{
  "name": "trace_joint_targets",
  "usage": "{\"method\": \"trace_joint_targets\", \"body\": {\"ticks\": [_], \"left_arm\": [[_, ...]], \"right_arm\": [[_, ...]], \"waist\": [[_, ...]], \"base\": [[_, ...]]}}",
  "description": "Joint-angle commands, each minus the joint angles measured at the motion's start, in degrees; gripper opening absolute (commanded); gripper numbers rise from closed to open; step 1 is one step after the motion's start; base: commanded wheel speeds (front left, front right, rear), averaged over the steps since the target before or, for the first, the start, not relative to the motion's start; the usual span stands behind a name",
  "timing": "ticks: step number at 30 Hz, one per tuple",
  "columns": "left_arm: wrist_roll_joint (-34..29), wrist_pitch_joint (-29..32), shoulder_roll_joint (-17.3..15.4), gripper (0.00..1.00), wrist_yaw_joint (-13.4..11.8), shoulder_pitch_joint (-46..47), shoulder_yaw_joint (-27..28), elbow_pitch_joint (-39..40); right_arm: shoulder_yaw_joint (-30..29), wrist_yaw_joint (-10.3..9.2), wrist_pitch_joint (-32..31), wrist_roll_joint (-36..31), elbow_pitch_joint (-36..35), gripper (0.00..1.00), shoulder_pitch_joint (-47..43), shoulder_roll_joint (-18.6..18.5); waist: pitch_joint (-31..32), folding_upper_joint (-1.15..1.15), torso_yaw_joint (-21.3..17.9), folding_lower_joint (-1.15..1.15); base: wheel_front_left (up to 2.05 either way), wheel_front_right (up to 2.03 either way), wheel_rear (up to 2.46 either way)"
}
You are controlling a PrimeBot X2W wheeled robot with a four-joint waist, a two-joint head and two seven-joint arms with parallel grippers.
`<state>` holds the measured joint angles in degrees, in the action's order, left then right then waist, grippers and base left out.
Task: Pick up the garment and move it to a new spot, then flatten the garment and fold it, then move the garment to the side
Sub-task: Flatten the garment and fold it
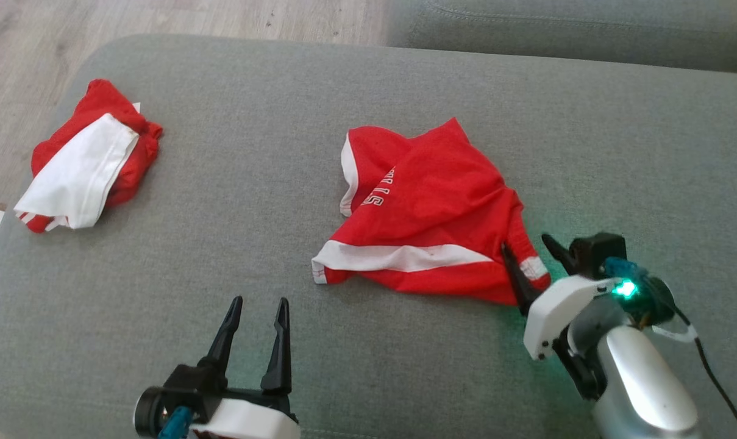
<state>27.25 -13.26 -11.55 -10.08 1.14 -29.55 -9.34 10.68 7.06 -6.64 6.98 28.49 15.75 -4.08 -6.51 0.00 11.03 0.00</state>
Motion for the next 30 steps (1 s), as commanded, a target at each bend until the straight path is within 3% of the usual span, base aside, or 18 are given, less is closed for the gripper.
{"method": "trace_joint_targets", "body": {"ticks": [1, 6, 9, 13, 20, 30], "left_arm": [[0.2, -0.8, -0.5, 1.0, -0.3, 2.4, 2.0, 1.7], [0.3, -0.8, -0.7, 1.0, -0.3, 2.6, 2.0, 1.5], [0.4, -0.8, -0.8, 1.0, -0.4, 2.8, 2.0, 1.4], [0.5, -0.8, -1.0, 1.0, -0.6, 2.7, 2.1, 1.4], [0.7, -0.7, -1.3, 1.0, -1.1, 2.0, 2.1, 1.6], [1.0, -0.4, -1.7, 1.0, -1.3, 1.5, 1.7, 1.7]], "right_arm": [[0.9, 0.43, -0.7, -0.2, -2.1, 1.0, 1.2, 0.6], [1.9, 0.43, -5.1, 2.6, -2.8, 0.99, -0.1, 0.4], [3.5, 0.43, -6.3, 4.5, -3.3, 0.0, 0.3, -0.2], [3.2, 0.43, -5.2, 5.5, -5.0, 0.0, 1.0, -1.2], [-3.2, 0.43, -2.6, 4.9, -9.1, 0.0, -2.6, -2.5], [-9.2, 0.43, -0.4, 4.2, -9.8, 0.0, -9.1, -1.1]], "waist": [[-0.1, 0.0, 0.1, 0.0], [-0.4, 0.0, 0.4, 0.0], [-0.5, 0.0, 0.5, 0.0], [-0.2, 0.0, 0.0, 0.0], [0.9, 0.0, -1.6, 0.0], [1.5, 0.0, -3.7, 0.0]], "base": [[0.0, 0.0, 0.0], [0.0, 0.0, 0.0], [0.0, 0.0, 0.0], [0.0, 0.0, 0.0], [0.0, 0.0, 0.0], [0.0, 0.0, 0.0]]}}
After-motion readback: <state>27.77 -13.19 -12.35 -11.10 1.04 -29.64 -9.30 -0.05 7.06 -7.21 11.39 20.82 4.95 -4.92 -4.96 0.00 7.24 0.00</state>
